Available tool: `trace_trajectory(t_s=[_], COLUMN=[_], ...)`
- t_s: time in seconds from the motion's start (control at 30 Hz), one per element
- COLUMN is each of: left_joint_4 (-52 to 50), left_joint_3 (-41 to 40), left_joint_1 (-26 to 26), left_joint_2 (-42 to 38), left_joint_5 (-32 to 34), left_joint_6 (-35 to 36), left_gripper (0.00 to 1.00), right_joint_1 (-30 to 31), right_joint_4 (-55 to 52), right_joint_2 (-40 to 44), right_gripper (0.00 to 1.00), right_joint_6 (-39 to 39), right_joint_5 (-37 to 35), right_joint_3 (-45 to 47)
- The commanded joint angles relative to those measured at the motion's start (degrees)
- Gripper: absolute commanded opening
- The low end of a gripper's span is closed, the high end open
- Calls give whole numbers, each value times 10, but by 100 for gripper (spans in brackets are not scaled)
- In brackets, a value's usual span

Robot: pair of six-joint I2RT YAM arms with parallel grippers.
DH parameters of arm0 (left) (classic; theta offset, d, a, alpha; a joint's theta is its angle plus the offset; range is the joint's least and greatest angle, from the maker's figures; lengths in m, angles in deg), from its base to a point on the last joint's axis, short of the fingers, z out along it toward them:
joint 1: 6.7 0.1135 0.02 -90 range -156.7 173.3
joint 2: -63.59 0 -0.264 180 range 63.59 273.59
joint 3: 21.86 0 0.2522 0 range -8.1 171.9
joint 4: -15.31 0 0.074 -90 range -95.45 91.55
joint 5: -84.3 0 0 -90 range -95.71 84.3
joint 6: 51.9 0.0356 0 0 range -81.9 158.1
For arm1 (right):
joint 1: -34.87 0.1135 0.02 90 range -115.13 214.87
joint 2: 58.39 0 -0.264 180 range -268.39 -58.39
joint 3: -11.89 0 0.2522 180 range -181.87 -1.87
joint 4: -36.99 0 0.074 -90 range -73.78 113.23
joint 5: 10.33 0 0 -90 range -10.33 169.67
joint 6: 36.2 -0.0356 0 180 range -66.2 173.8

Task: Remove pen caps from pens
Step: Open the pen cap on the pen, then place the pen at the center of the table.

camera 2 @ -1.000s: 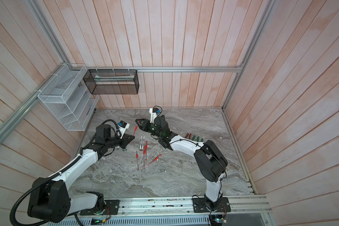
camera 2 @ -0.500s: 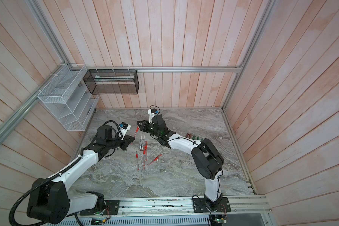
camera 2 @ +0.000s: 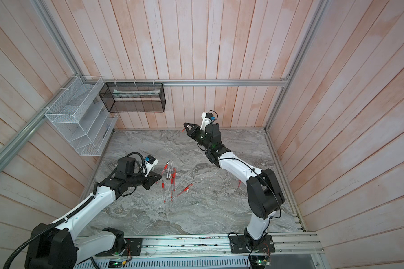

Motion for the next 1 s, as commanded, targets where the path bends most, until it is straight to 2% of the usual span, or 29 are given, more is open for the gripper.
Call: trace_trajectory(t_s=[0.0, 0.17, 0.27, 0.37, 0.5, 0.73, 0.87, 0.97], left_joint_4=[-25, -45, 10, 73, 110, 141, 145, 158], left_joint_3=[17, 2, -57, -116, -134, -151, -157, -162], left_joint_1=[19, 77, 108, 132, 123, 73, 72, 68], left_joint_2=[-16, -24, -35, -46, -32, 26, 51, 69], left_joint_5=[-7, -63, -108, -127, -124, -118, -81, -82], left_joint_6=[-82, -213, -293, -362, -378, -398, -408, -409], left_gripper=[0, 0, 0, 0, 0, 0, 0, 0], right_joint_1=[-4, -28, -43, -55, -57, -61, -89, -116], right_joint_4=[-27, -109, -153, -225, -309, -403, -449, -470], right_joint_2=[49, 132, 172, 200, 226, 250, 264, 280], right_gripper=[0, 0, 0, 0, 0, 0, 0, 0], right_joint_6=[28, 70, 94, 115, 155, 158, 154, 161], right_joint_5=[5, -14, -17, -26, -34, -47, -54, -49], right_joint_3=[54, 140, 178, 197, 210, 247, 269, 290])
